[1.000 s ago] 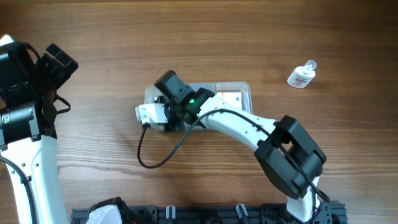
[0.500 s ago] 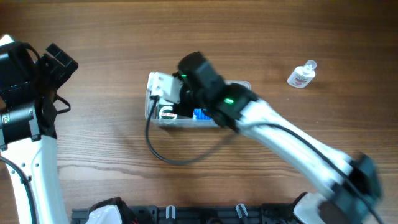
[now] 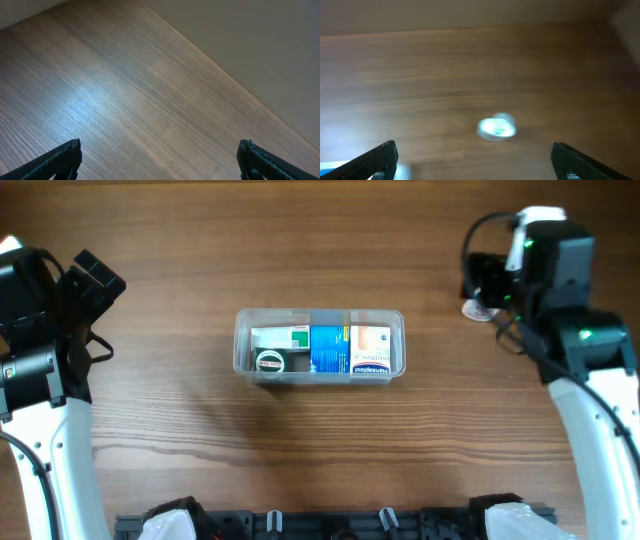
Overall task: Pack container
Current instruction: 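Release the tin and raise the right gripper back to the right, then grasp the small white bottle with the right gripper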
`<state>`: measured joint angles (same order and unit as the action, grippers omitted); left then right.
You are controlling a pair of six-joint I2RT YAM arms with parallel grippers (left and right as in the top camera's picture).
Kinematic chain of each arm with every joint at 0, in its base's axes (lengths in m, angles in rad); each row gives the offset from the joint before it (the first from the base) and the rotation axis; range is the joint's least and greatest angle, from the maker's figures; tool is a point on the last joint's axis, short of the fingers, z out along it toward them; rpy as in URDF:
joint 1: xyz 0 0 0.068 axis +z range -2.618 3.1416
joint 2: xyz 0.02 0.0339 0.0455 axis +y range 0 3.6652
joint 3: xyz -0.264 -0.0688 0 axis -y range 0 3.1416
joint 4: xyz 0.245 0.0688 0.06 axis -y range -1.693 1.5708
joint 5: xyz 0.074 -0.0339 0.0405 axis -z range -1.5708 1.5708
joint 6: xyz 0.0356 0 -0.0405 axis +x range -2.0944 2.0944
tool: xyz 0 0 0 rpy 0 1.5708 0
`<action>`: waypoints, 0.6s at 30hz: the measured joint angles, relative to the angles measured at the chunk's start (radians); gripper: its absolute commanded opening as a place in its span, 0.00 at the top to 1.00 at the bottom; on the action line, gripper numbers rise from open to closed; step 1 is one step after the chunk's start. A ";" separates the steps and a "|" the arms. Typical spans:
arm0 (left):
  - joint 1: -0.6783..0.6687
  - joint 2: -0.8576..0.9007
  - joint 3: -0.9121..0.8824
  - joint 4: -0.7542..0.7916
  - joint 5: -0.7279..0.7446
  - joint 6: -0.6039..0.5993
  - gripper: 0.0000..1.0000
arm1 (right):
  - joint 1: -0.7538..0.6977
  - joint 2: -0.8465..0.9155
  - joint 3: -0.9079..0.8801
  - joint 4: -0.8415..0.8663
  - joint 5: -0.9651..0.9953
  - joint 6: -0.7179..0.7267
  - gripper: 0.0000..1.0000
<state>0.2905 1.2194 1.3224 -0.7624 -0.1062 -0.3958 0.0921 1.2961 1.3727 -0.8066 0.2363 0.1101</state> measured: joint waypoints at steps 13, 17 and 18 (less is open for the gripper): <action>0.000 0.000 0.000 0.000 0.000 0.000 0.00 | -0.193 0.479 -0.024 0.124 -0.077 -0.209 0.00; 0.000 0.000 0.000 0.000 0.000 0.000 0.00 | -0.193 0.504 -0.025 0.177 -0.121 -0.228 0.00; 0.000 0.000 0.000 0.000 0.000 0.000 0.00 | -0.193 0.517 -0.025 0.187 -0.128 -0.232 0.00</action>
<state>0.2905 1.2198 1.3224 -0.7624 -0.1062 -0.3958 -0.1009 1.8126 1.3479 -0.6193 0.1081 -0.1219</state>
